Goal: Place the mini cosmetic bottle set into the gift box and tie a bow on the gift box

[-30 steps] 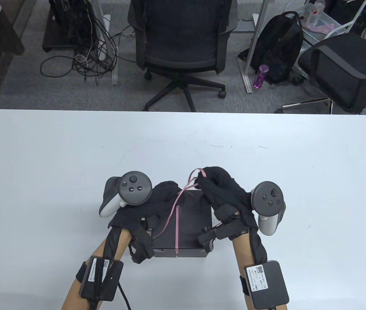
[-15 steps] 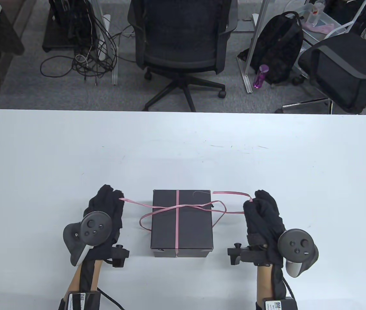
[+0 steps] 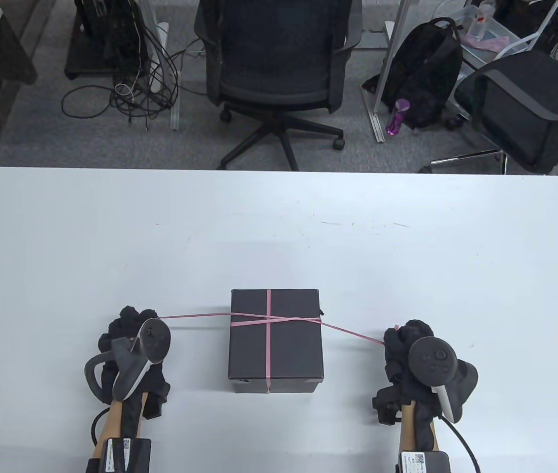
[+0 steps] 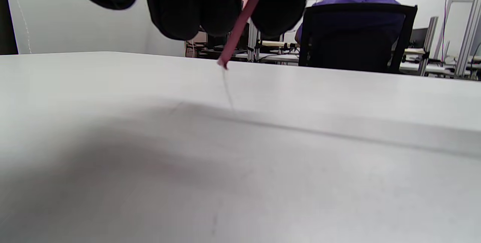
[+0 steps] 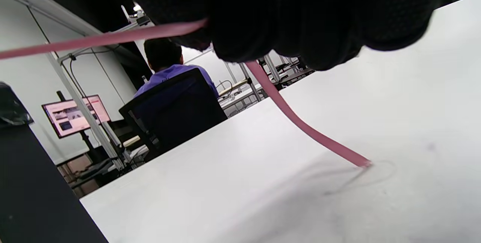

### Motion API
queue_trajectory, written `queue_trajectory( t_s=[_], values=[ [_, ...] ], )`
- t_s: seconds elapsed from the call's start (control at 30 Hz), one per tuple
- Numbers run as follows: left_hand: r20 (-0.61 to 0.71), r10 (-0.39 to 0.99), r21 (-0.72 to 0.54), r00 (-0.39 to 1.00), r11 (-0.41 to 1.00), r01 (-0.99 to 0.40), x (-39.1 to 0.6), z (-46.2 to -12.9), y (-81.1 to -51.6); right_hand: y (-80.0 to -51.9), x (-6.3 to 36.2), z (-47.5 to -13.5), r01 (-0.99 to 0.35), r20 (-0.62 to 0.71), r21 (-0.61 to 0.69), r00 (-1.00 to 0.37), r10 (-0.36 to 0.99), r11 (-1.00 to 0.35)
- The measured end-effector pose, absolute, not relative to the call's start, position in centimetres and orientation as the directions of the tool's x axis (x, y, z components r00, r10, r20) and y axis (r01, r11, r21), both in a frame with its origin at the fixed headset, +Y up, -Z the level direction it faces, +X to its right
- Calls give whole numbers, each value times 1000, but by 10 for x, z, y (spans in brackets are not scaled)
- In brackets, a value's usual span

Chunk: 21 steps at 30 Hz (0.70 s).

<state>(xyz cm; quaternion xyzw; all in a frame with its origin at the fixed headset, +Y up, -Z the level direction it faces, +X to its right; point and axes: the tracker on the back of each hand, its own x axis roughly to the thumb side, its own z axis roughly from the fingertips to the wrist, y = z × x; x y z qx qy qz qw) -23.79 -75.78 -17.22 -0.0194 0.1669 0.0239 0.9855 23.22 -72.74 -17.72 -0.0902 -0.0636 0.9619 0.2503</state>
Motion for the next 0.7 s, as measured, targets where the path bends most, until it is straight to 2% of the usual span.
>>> queue_trajectory(
  t_s=[0.4,0.5,0.63,0.7],
  values=[
    [-253,-20,-200,967,979,-32,-224,-177,-779,-747,218,-185,-420,-112,-15,-901,419,-908],
    [-201,-6,-279,980,959,-52,-224,-179,-783,-748,219,-186,-435,-112,31,-896,429,-900],
    [-220,-78,-434,972,901,-26,-229,-181,-785,-749,222,-188,-450,-128,85,-890,438,-889],
    [-243,-71,-479,967,876,-56,-234,-182,-785,-749,225,-188,-459,-137,104,-885,444,-882]
  ],
)
